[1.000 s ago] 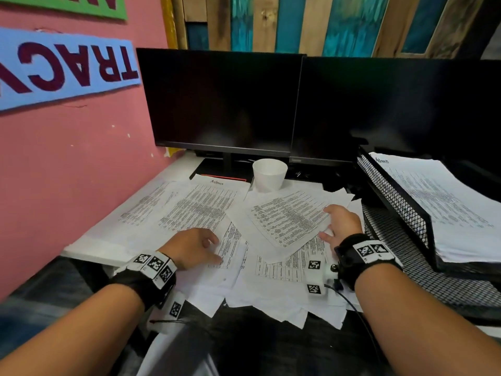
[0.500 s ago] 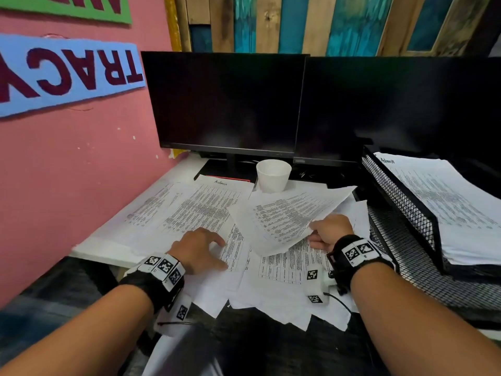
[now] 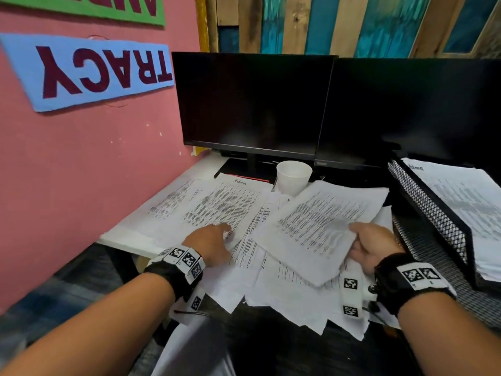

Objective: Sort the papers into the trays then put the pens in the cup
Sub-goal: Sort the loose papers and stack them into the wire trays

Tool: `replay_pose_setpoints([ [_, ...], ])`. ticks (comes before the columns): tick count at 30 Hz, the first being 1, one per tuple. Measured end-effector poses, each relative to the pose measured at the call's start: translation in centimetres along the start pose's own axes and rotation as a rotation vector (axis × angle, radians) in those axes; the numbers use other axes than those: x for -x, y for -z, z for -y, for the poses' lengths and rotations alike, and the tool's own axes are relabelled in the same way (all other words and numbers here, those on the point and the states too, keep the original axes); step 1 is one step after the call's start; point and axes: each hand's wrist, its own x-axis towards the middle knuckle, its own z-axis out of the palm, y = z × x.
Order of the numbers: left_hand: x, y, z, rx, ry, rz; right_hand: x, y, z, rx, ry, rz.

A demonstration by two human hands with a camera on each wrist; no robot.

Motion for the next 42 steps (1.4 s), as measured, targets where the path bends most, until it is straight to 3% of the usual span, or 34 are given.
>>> replay_pose_setpoints([
  [2, -0.1, -0.1, 0.3, -0.008, 0.016, -0.032, 0.6, 0.0, -0.3, 0.088, 0.0, 0.064],
  [6, -0.6, 0.6, 1.4, 0.031, 0.048, -0.171, 0.6, -0.2, -0.2, 0.098, 0.034, 0.018],
  [9, -0.5, 1.8, 2.0, 0.258, 0.071, -0.252, 0.8, -0.2, 0.4, 0.013, 0.051, 0.009],
  [14, 0.7, 3.9, -0.4, 0.635, -0.082, -0.406, 0.8, 0.7, -0.1, -0.031, 0.041, -0.03],
  [17, 2.3, 4.2, -3.9, 0.611, -0.256, -0.306, 0.6, 0.6, -0.7, 0.014, -0.015, -0.028],
  [20, 3.1, 3.2, -6.8, 0.45, -0.398, -0.159, 0.0, 0.3, -1.6, 0.015, -0.059, -0.012],
  [27, 4.1, -2.0, -10.9, 0.274, -0.58, 0.149, 0.9, 0.5, -2.5, -0.167, -0.086, 0.078],
  [30, 4.5, -3.0, -11.6, 0.27, -0.584, 0.223, 1.6, 0.7, -2.6, -0.214, -0.088, 0.166],
  [33, 4.8, -2.7, -11.9, 0.283, -0.581, 0.264, 2.1, 0.7, -2.5, -0.05, -0.003, 0.213],
  [36, 4.7, -1.5, -11.1, 0.38, -0.51, 0.277, 1.3, 1.0, -2.8, 0.075, 0.076, 0.116],
  [39, 3.0, -0.7, -8.4, 0.46, -0.342, 0.191, 0.2, 1.5, -2.6, 0.143, 0.101, -0.024],
  [42, 1.8, -0.1, -5.6, 0.298, -0.233, 0.102, 0.4, 2.0, -1.6, 0.09, 0.096, -0.099],
])
